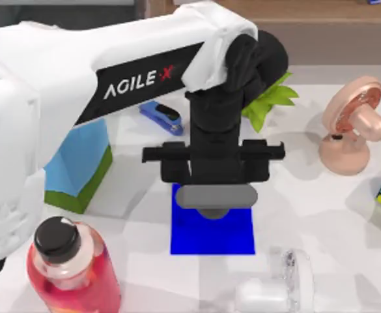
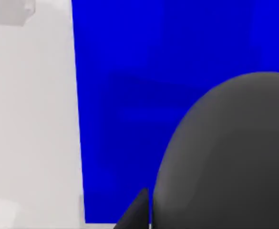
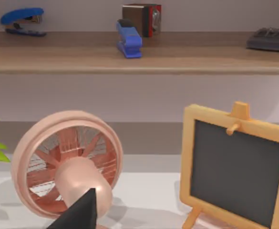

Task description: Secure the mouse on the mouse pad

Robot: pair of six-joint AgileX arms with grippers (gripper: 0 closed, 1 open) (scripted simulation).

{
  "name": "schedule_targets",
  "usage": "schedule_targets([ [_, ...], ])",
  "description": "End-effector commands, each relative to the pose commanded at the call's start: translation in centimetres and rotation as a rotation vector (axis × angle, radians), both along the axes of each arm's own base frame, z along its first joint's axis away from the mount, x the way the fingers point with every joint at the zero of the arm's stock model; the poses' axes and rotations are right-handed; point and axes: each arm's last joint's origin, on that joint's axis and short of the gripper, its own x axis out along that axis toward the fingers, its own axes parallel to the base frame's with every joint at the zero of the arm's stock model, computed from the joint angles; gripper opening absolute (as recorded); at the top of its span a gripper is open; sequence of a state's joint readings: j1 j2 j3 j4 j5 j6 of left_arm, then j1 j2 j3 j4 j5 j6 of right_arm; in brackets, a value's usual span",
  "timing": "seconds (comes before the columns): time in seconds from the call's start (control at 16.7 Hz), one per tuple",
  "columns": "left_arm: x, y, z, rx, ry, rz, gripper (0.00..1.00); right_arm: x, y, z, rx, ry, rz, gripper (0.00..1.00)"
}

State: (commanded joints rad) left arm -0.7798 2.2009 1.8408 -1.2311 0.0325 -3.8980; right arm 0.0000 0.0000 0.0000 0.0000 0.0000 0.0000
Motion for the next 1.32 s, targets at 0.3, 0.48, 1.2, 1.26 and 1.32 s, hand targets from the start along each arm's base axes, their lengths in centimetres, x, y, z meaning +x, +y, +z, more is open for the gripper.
schedule_targets([
  [0.3,0.0,-0.1,-1.5,0.006,0.004,-0.003,0.0,0.0,0.0,0.0,0.0,0.0,0.0,1.0],
  [0.48,0.0,-0.1,-2.5,0.007,0.008,-0.002,0.0,0.0,0.0,0.0,0.0,0.0,0.0,1.0],
  [1.2,-0.1,-0.2,-4.5,0.004,0.005,-0.001,0.0,0.0,0.0,0.0,0.0,0.0,0.0,1.0],
  [1.26,-0.1,-0.2,-4.5,0.004,0.005,-0.001,0.08,0.0,0.0,0.0,0.0,0.0,0.0,1.0],
  [1.32,-0.1,-0.2,-4.5,0.004,0.005,-0.001,0.15,0.0,0.0,0.0,0.0,0.0,0.0,1.0],
])
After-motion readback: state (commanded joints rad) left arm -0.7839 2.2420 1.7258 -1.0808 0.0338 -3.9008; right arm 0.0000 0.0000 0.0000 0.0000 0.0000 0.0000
